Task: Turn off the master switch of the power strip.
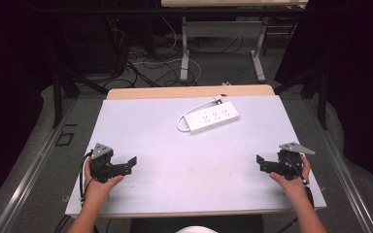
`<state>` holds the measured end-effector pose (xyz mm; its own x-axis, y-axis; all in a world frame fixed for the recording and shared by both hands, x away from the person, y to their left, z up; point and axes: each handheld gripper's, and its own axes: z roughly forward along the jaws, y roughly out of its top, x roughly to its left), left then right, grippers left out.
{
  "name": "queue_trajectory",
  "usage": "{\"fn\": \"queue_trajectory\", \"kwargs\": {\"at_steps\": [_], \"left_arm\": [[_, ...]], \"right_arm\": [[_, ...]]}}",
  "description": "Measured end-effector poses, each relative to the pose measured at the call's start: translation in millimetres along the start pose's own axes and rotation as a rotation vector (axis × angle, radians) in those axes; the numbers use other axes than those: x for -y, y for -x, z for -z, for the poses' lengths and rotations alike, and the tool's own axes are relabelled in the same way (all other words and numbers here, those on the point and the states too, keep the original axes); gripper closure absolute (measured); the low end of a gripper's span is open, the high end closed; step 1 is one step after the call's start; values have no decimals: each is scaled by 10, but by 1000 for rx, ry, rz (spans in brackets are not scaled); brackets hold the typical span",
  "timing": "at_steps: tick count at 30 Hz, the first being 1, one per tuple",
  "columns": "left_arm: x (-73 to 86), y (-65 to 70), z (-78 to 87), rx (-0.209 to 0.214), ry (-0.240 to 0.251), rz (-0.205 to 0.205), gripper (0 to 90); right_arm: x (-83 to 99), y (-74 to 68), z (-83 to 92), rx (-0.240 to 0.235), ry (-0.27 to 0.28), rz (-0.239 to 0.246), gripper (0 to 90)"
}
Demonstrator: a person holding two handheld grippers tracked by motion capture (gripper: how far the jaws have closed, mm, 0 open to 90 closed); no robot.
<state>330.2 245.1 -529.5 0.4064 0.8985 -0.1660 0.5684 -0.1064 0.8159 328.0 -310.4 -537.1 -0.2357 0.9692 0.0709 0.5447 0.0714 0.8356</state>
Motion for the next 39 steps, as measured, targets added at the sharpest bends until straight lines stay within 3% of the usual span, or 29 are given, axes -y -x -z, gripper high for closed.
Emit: {"fn": "queue_trajectory", "kwargs": {"at_steps": [4, 8, 15, 22, 30, 39], "left_arm": [[33, 20, 15, 23, -1, 15, 3], [46, 55, -2, 26, -17, 0, 3], [54, 130, -7, 31, -21, -13, 4], [56, 185, -2, 35, -31, -21, 4], [51, 190, 14, 28, -36, -34, 5], [57, 189, 20, 22, -37, -25, 12]], "right_arm": [[44, -87, 30, -10, 9, 26, 0], [40, -172, 13, -47, 2, 48, 0], [48, -299, -64, -57, -6, 106, 0], [2, -348, -57, -80, -11, 62, 47], [-88, -427, -94, -80, -14, 90, 74], [-278, -593, -148, -112, -34, 124, 121]]}}
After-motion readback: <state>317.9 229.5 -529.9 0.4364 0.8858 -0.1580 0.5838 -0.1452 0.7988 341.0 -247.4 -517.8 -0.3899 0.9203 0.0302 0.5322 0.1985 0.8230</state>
